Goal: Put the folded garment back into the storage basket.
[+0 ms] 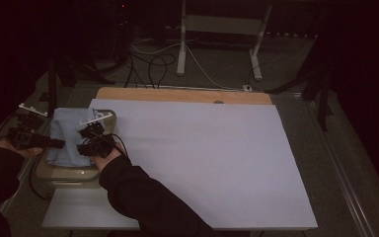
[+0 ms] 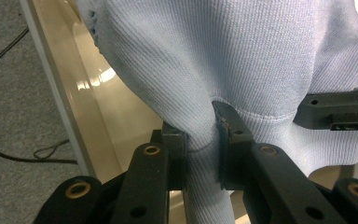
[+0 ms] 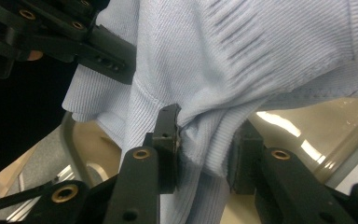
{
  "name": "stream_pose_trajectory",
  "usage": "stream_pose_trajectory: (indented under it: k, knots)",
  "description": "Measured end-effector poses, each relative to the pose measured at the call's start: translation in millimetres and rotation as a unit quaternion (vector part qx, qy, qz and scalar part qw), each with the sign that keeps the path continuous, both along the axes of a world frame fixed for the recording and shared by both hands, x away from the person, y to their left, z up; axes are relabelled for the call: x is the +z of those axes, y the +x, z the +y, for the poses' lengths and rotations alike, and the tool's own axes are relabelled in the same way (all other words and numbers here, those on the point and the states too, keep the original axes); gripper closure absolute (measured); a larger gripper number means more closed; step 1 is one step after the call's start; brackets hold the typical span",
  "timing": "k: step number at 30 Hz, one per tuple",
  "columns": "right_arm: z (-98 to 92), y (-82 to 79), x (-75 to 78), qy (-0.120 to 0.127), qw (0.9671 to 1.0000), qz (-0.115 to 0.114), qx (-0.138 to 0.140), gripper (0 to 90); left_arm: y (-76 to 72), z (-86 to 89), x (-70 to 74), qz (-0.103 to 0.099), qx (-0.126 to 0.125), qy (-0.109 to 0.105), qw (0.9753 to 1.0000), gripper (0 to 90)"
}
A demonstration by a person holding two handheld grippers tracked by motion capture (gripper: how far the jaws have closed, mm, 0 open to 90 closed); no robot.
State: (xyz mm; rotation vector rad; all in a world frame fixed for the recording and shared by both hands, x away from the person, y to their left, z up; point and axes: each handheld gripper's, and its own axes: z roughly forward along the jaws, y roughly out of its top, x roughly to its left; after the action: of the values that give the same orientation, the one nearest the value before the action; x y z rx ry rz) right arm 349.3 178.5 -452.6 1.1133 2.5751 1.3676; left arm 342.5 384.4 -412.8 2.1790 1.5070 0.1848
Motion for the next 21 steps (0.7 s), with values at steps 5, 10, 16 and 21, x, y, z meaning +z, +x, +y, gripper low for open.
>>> stream_pose_trajectory:
  k: [5, 10, 16, 21]
  knots:
    - [1.9, -1.4, -4.8, -0.005, 1.0000, -0.002, -0.005, 69.3, 3.1, 0.4, -5.8, 0.003, -0.002, 0.005, 1.0000, 76.4]
    - [5.8, -4.7, -10.7, -0.010, 0.9999, -0.003, -0.011, 69.3, 5.1, 0.4, -12.1, 0.009, 0.000, 0.009, 0.9999, 76.4]
    - [9.1, -7.7, -17.1, -0.023, 0.9996, -0.008, -0.017, 69.1, 7.1, 0.0, -20.5, 0.013, -0.004, 0.015, 0.9998, 76.4]
    - [10.0, -8.6, -22.6, -0.038, 0.9991, 0.002, -0.018, 69.0, 9.9, -3.8, -28.7, 0.024, -0.012, 0.024, 0.9994, 76.3]
